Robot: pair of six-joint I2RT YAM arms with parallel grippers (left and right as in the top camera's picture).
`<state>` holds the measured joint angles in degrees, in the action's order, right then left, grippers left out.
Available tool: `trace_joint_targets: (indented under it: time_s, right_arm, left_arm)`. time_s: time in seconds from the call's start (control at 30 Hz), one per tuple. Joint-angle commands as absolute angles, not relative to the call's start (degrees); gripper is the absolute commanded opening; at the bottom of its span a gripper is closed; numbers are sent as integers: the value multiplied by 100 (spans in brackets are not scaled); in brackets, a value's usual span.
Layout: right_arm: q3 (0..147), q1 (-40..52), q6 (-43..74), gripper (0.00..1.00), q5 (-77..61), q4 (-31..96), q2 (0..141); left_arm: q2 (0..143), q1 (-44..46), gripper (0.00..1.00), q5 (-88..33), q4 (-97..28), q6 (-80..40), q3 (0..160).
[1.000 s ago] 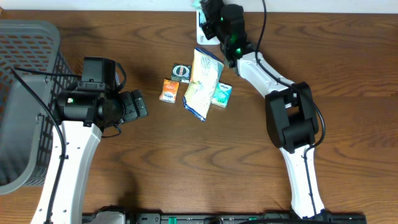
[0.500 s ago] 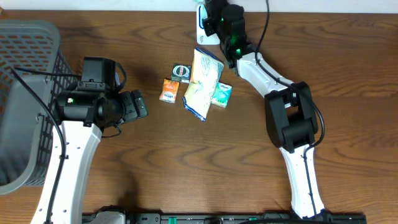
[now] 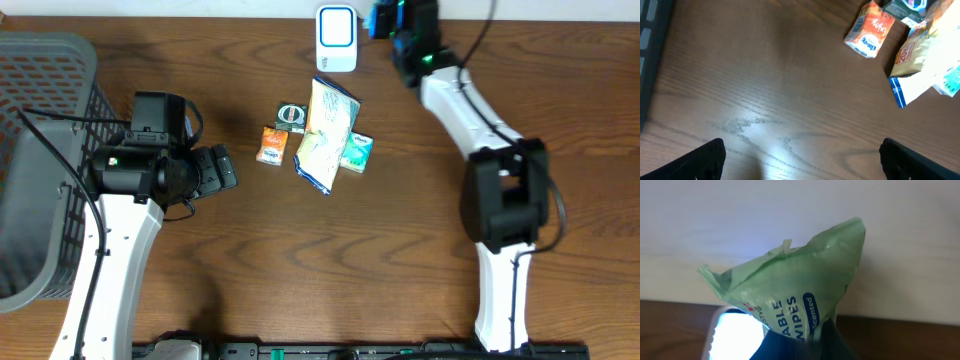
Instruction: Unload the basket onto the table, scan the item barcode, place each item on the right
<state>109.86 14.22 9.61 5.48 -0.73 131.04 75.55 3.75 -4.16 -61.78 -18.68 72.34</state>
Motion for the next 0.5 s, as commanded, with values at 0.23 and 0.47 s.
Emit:
trace_joint_targets:
  time_s: [0.23, 0.47]
  right_arm:
    - [11052, 156, 1066, 1, 2161, 2458, 12602]
    - [11045, -893, 1066, 14, 2154, 3730, 12602]
  left_arm:
    - [7555, 344, 98, -401, -6204, -1918, 7238]
    - [7555, 344, 98, -399, -6204, -1918, 7238]
